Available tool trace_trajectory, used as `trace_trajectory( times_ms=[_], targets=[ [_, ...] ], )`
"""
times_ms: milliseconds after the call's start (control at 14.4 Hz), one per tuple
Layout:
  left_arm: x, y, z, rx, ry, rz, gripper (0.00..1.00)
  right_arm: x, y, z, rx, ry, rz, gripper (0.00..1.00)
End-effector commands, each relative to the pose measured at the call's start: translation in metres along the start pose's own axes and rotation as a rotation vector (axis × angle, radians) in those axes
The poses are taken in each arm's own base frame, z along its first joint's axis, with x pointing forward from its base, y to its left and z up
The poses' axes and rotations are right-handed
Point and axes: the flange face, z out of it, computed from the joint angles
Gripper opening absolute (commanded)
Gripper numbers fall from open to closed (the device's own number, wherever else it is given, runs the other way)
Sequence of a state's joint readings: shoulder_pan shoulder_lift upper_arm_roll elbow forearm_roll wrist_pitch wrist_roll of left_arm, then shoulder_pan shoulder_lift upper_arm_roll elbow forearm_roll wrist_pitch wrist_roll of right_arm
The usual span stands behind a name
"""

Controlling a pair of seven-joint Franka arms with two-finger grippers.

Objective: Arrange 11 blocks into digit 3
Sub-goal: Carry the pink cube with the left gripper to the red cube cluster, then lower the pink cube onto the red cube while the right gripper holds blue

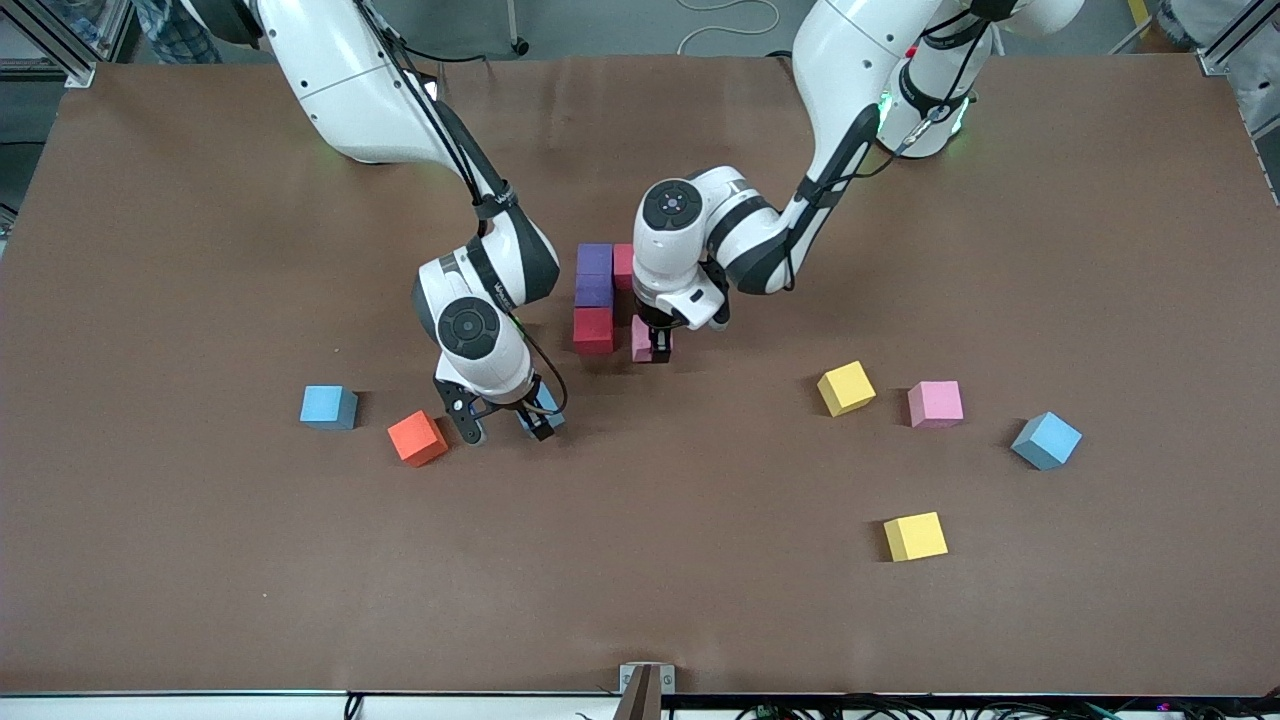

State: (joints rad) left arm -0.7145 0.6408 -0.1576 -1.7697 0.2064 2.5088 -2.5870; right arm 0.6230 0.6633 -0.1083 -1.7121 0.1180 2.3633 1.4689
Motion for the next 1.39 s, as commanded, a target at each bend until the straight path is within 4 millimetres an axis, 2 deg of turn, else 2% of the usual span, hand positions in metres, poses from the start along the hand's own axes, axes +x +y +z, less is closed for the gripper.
trace_trajectory(
  times_ms=[0,70,139,209,278,487,765,904,1321],
  targets=[
    [-0.009,0.009,-0.002,-0.026,0.021,0.011,0.22,-0.002,-0.003,-0.001,-0.001,-0.011,-0.028,0.56],
    [-0.013,0.008,0.001,-0.022,0.026,0.015,0.22,-0.002,-0.003,-0.001,0.000,-0.012,-0.028,0.39],
    [-0.023,-0.001,0.006,-0.007,0.046,0.033,0.22,-0.002,-0.003,-0.002,0.003,-0.012,-0.028,0.22],
    [-0.027,-0.007,0.012,0.009,0.073,0.044,0.22,-0.001,-0.003,-0.003,0.003,-0.012,-0.027,0.10],
    [-0.030,-0.007,0.013,0.014,0.084,0.045,0.22,-0.001,-0.004,-0.004,0.004,-0.012,-0.029,0.03],
    [-0.035,-0.012,0.011,0.015,0.082,0.053,0.22,0.003,-0.006,-0.009,-0.009,-0.016,-0.062,0.01],
    [-0.035,-0.015,0.013,0.023,0.096,0.058,0.22,0.010,-0.013,-0.032,-0.053,-0.032,-0.117,0.01],
    [-0.039,-0.023,0.016,0.029,0.098,0.067,0.22,0.014,-0.014,-0.037,-0.058,-0.035,-0.138,0.01],
    [-0.044,-0.028,0.017,0.027,0.097,0.073,0.22,0.023,-0.014,-0.042,-0.062,-0.041,-0.168,0.01]
  ],
)
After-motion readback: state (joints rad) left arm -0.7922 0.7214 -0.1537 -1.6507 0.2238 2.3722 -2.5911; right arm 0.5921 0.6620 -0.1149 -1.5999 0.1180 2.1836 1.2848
